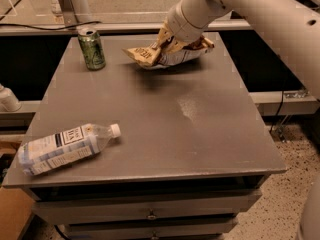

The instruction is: Pick brown chip bag

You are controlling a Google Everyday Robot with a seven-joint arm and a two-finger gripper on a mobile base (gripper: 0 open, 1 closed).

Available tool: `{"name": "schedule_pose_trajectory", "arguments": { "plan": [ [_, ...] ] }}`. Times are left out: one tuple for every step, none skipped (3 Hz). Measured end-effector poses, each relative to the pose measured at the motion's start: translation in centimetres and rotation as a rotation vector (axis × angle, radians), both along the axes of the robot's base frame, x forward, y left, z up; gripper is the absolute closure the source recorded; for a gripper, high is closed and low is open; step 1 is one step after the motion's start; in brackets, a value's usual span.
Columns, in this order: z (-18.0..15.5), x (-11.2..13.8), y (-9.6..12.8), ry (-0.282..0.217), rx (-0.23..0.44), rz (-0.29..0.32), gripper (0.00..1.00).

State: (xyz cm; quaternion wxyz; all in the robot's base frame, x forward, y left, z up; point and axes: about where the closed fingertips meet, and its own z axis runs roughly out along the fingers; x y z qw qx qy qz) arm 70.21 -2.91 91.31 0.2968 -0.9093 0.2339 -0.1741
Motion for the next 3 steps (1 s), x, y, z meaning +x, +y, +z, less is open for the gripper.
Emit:
{"name": "schedule_pose_trajectory", "arguments": {
  "plan": [
    [2.5,-1.9,1.5,-0.055,0.015,0.042,1.00],
    [5.0,-3.4,2.7,-0.114,0.021,0.079,1.00],
    [7.9,-4.3,3.4,-0.188,0.014,0.119,1.00]
  ]
}}
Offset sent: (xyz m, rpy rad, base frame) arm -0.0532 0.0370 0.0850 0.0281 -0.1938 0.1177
